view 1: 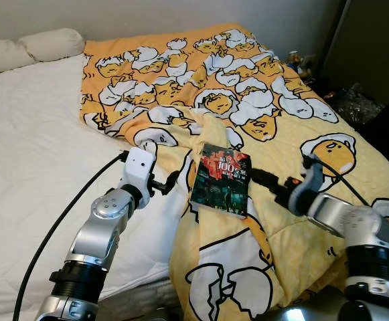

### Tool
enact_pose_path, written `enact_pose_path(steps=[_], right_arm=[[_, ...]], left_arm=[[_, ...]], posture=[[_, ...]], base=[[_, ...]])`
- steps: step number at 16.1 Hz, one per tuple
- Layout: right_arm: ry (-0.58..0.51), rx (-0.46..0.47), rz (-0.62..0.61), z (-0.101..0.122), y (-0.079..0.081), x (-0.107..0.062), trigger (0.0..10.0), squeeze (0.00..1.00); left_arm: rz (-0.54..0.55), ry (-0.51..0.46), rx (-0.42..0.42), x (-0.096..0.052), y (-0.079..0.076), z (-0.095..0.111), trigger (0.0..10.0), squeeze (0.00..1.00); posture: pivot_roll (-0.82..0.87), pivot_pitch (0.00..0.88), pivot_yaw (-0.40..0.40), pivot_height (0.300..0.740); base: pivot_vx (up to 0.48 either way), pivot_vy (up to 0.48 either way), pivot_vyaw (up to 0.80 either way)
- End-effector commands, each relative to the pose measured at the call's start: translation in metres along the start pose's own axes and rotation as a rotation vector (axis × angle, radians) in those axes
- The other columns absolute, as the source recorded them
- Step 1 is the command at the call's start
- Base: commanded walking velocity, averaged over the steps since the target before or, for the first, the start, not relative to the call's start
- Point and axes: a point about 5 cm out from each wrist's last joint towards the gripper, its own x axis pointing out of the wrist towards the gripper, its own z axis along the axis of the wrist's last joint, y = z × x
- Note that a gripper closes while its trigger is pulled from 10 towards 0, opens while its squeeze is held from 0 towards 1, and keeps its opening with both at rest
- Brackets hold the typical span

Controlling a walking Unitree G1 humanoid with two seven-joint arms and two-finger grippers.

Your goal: Clean up the room

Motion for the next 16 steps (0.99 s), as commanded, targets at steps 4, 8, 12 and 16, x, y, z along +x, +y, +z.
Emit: enact_pose_path(steps=[4, 8, 12, 16], right_arm=[[-0.009, -0.024, 0.005, 0.018, 0.002, -0.005, 10.0, 0.0], [-0.03, -0.1, -0.017, 0.034, 0.003, -0.017, 10.0, 0.0], [0.023, -0.139, -0.027, 0.036, 0.006, -0.022, 10.0, 0.0], [0.037, -0.465, 0.111, 0.029, 0.029, -0.029, 10.0, 0.0]], left_arm=[[-0.244, -0.02, -0.057, 0.021, -0.022, 0.021, 10.0, 0.0], [-0.391, 0.007, -0.201, 0.046, -0.045, 0.031, 10.0, 1.0], [-0.345, 0.095, -0.239, 0.064, -0.046, 0.028, 10.0, 1.0], [-0.304, 0.246, -0.356, 0.068, -0.041, 0.009, 10.0, 0.87]], posture=[[-0.1, 0.0, 0.087, 0.74], [-0.14, 0.0, 0.067, 0.74], [-0.17, 0.0, 0.05, 0.74], [-0.19, 0.0, 0.046, 0.74]], base=[[0.0, 0.0, 0.0], [0.0, 0.0, 0.0], [0.0, 0.0, 0.0], [0.0, 0.0, 0.0]])
